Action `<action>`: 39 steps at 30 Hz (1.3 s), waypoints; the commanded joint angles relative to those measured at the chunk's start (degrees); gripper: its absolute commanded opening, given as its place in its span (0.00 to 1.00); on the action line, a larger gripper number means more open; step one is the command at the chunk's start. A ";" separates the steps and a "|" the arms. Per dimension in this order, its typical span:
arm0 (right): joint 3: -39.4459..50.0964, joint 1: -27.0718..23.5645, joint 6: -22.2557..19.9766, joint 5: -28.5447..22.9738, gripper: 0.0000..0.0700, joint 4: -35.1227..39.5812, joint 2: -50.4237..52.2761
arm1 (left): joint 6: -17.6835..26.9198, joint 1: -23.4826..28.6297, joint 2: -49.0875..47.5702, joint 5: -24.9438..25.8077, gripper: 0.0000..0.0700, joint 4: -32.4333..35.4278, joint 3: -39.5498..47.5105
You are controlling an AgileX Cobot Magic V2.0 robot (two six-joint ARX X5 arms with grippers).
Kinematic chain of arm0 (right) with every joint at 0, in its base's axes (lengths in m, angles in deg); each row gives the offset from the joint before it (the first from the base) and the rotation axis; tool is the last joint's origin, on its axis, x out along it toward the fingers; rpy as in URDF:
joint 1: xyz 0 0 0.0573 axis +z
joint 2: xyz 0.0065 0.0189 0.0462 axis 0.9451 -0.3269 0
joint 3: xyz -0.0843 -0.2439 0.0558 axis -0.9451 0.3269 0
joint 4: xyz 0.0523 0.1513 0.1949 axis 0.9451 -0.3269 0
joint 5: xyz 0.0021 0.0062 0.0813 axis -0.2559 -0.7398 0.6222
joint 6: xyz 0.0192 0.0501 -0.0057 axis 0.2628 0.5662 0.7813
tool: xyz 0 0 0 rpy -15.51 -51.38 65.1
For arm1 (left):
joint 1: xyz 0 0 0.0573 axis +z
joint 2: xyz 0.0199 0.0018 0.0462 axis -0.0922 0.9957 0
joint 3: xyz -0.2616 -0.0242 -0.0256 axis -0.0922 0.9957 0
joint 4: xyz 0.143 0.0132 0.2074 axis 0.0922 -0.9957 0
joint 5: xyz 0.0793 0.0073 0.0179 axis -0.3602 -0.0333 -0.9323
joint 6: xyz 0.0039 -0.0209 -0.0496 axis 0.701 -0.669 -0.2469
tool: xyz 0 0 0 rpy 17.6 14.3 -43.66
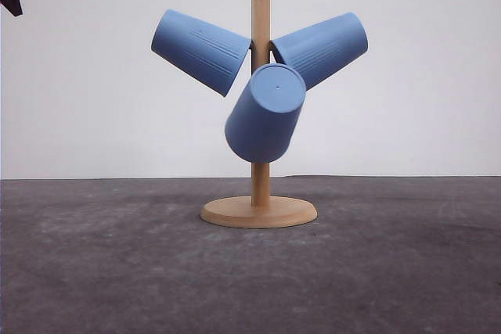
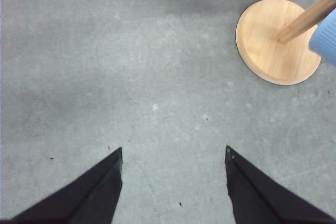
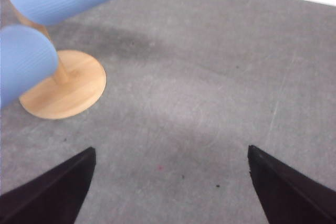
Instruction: Place three cups
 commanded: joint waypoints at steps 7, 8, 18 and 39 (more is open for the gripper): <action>-0.72 -0.02 0.38 0.22 0.01 0.81 -0.26 | -0.43 -0.37 0.61 0.11 0.02 0.04 -0.96; -0.72 -0.02 0.41 0.22 0.03 0.98 -0.27 | -0.44 -0.42 0.61 0.11 0.01 0.07 -0.96; -0.74 -0.03 3.38 0.02 0.02 1.81 -0.33 | -2.80 -0.39 0.61 0.09 0.02 1.01 -0.96; -0.74 -0.02 3.38 0.01 0.02 2.03 -0.30 | -7.55 3.35 -52.95 -7.67 0.02 50.69 58.09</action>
